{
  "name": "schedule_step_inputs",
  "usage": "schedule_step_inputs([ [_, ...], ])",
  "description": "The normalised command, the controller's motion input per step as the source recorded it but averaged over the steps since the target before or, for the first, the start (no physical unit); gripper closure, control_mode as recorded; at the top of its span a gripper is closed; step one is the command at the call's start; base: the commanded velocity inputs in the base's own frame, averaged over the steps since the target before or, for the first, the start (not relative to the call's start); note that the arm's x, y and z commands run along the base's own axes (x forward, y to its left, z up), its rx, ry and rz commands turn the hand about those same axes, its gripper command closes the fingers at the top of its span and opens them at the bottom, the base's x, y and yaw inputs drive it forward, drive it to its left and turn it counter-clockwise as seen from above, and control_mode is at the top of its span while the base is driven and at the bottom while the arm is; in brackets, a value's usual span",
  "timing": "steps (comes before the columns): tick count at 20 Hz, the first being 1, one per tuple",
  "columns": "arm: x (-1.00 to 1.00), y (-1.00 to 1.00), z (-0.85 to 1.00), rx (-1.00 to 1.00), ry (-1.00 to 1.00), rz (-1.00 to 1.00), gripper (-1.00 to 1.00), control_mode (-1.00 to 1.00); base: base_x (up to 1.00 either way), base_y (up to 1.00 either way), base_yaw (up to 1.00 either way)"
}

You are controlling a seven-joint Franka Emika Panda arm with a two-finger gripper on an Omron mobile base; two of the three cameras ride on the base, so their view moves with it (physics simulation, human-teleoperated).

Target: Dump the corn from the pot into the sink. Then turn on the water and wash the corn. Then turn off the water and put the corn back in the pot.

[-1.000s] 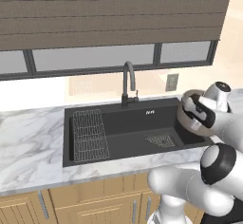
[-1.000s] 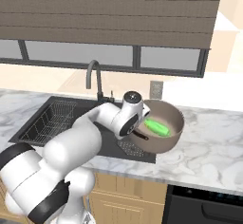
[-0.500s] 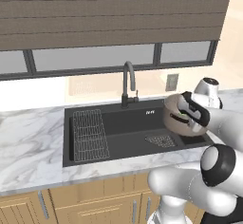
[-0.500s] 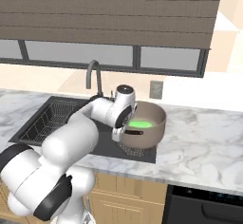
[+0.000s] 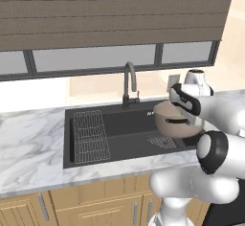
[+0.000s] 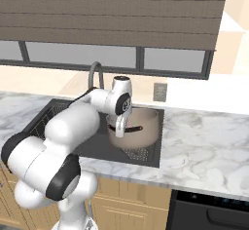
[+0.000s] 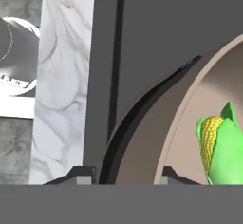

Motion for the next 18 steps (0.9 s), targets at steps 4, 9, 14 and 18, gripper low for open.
schedule_step_inputs([
  [4, 0.2, 0.01, 0.0, -0.24, 0.24, 0.16, 1.0, -1.0, 0.0, 0.0, 0.0],
  [9, 0.0, 0.14, 0.0, -0.32, 0.13, 0.21, 1.0, -1.0, 0.0, 0.0, 0.0],
  [14, 0.0, 0.15, 0.0, -0.31, 0.1, 0.28, 1.0, -1.0, 0.0, 0.0, 0.0],
  [18, 0.15, 0.11, 0.0, -0.29, 0.1, 0.33, 1.0, -1.0, 0.0, 0.0, 0.0],
])
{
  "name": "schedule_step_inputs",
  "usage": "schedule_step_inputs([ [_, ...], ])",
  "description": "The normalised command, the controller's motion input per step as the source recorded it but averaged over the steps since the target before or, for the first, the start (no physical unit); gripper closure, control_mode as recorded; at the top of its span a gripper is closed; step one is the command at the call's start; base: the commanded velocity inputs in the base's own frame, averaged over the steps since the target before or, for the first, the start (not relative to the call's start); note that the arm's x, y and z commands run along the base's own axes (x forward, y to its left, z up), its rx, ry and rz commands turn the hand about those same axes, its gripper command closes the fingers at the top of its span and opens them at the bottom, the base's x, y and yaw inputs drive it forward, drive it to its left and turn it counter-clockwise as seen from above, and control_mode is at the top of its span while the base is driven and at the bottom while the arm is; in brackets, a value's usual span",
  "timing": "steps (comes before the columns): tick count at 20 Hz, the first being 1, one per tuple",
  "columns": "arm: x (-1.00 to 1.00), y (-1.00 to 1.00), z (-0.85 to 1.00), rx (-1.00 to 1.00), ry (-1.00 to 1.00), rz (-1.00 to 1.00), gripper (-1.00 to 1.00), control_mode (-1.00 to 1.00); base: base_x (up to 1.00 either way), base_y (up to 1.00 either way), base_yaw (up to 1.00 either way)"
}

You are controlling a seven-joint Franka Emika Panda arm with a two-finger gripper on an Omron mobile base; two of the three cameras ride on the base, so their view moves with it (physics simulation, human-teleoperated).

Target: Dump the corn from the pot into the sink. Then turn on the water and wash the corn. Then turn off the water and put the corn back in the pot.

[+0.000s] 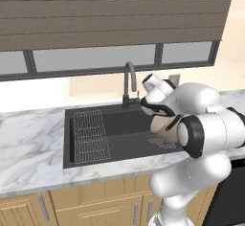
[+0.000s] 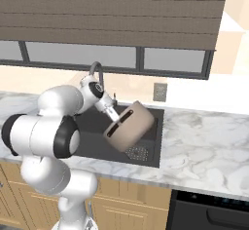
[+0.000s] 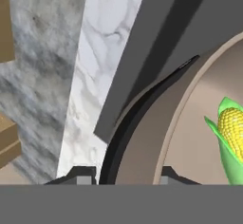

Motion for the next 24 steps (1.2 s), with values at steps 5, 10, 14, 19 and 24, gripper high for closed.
schedule_step_inputs([
  [5, 0.24, 0.01, 0.0, -0.29, 0.08, 0.36, 1.0, -1.0, 0.0, 0.0, 0.0],
  [10, 0.11, 0.0, -0.08, -0.27, 0.1, 0.4, 1.0, -1.0, 0.0, 0.0, 0.0],
  [14, 0.2, 0.01, -0.12, -0.3, 0.14, 0.36, 1.0, -1.0, 0.0, 0.0, 0.0],
  [19, 0.23, 0.0, -0.01, -0.36, 0.11, 0.24, 1.0, -1.0, 0.0, 0.0, 0.0],
  [24, 0.52, 0.07, -0.34, -0.4, 0.13, 0.16, 1.0, -1.0, 0.0, 0.0, 0.0],
])
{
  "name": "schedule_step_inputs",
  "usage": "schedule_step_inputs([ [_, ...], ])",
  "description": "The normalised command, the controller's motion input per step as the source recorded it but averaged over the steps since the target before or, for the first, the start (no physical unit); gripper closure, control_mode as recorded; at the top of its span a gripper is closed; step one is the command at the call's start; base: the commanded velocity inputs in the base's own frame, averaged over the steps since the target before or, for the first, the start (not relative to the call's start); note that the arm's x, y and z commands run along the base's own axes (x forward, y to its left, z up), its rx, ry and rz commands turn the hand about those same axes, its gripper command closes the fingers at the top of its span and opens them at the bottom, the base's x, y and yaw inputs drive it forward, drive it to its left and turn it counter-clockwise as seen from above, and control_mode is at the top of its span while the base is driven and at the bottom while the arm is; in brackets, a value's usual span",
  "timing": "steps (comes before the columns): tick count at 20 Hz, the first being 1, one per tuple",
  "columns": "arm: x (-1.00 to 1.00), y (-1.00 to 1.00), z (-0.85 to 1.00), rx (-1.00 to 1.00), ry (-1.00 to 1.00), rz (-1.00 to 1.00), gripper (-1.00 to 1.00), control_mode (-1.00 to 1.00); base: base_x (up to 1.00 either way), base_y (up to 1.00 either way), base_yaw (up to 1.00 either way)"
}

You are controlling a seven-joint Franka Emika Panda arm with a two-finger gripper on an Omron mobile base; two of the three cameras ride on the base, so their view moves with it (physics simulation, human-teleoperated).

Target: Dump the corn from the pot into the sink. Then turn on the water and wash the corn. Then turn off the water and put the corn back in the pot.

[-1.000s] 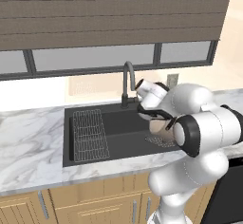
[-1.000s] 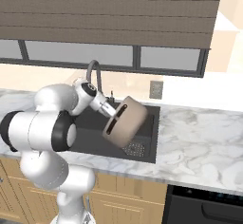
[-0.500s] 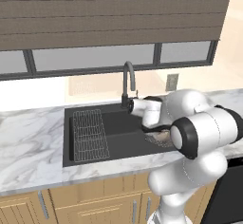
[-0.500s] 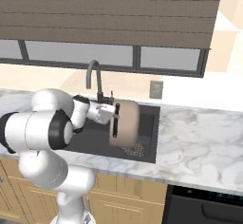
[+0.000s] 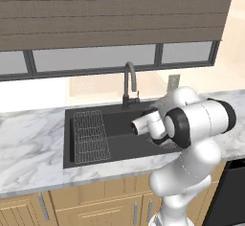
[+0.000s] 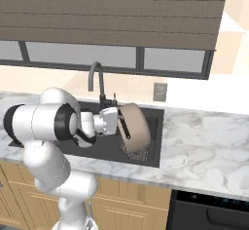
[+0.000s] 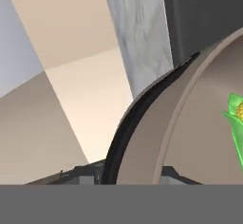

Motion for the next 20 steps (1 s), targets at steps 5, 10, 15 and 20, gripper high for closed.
schedule_step_inputs([
  [5, 0.31, 0.33, -0.39, -0.38, 0.03, 0.11, 1.0, -1.0, 0.0, 0.0, 0.0],
  [10, 0.0, 0.44, -0.09, -0.45, -0.03, 0.01, 1.0, -1.0, 0.0, 0.0, 0.0],
  [15, 0.03, 0.4, 0.02, -0.52, -0.12, 0.0, 1.0, -1.0, 0.0, 0.0, 0.0],
  [20, 0.0, 0.52, 0.01, -0.45, -0.16, 0.0, 1.0, -1.0, 0.0, 0.0, 0.0],
])
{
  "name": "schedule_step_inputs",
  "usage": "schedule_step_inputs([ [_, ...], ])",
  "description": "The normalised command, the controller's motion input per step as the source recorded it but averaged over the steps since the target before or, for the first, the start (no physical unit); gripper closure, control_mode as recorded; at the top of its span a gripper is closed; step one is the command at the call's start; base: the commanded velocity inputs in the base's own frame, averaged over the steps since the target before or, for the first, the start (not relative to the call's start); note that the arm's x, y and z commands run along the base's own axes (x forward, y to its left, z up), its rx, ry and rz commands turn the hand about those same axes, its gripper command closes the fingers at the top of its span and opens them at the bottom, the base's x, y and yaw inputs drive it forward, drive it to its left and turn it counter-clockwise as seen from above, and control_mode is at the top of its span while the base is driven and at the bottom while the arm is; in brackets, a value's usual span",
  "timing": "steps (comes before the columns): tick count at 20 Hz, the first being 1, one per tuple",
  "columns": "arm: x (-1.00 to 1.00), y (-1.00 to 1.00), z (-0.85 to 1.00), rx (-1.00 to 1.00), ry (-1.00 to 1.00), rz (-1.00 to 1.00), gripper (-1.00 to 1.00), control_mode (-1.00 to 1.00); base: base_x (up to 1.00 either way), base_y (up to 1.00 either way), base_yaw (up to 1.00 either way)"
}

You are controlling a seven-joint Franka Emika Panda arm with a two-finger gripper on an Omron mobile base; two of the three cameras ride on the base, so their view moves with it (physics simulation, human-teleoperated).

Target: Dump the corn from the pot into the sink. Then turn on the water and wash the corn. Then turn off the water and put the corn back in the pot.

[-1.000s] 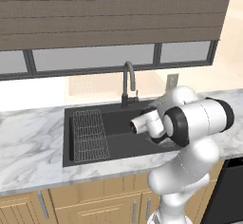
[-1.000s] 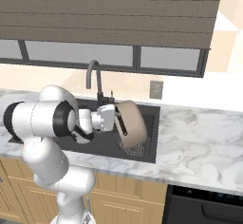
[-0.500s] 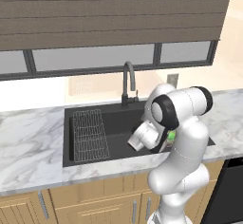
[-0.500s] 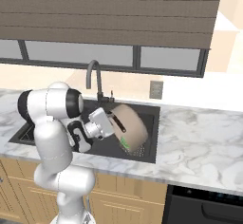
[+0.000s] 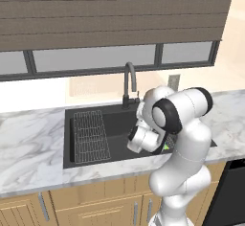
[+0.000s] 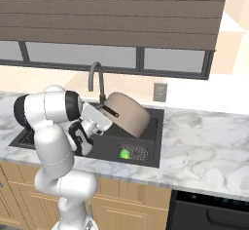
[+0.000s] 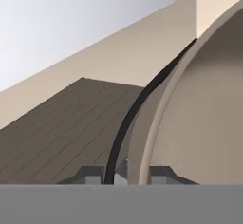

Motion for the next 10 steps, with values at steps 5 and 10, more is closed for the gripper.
schedule_step_inputs([
  [5, -0.3, 0.11, 0.37, -0.29, -0.22, 0.0, 1.0, -1.0, 0.0, 0.0, 0.0],
  [10, -0.79, 0.0, 0.57, -0.05, -0.22, 0.0, 1.0, -1.0, 0.0, 0.0, 0.0],
])
